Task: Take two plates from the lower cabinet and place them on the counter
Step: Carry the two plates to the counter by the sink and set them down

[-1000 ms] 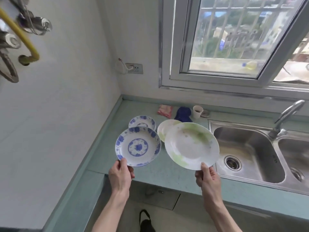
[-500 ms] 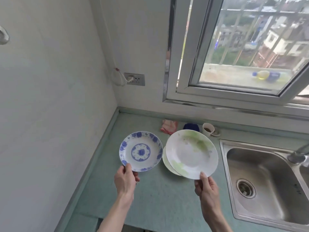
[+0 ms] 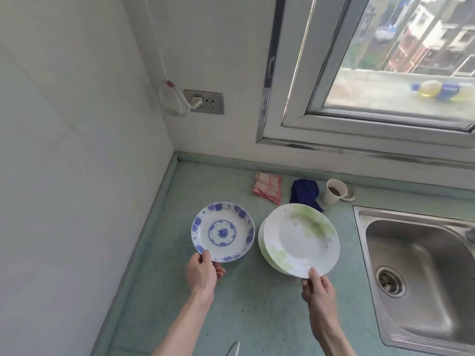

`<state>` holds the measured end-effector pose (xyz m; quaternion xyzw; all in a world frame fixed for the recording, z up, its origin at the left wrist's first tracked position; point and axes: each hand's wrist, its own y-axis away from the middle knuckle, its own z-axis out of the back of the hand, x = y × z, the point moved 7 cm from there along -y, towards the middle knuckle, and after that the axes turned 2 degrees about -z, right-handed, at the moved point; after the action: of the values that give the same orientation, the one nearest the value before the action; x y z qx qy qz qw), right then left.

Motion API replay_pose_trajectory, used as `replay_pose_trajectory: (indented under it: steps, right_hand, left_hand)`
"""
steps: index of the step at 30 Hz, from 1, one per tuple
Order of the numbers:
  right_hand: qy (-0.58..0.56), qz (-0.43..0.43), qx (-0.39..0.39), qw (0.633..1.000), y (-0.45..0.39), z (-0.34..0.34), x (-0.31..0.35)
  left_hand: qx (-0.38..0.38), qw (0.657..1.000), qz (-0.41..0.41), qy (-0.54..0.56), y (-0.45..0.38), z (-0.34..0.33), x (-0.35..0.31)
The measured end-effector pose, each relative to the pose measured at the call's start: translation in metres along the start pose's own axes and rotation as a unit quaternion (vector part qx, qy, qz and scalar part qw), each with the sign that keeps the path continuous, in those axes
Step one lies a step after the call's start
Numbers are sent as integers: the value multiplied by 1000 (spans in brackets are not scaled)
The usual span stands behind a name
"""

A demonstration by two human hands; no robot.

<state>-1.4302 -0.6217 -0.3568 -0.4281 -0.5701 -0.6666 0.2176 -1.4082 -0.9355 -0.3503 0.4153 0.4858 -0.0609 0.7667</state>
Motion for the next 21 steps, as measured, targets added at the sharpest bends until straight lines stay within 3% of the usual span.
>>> replay_pose_trajectory:
  steps: [21]
  right_hand:
    - [38, -27, -12, 999, -25, -15, -28]
  left_hand:
    - [21, 999, 19, -27, -20, -17, 7]
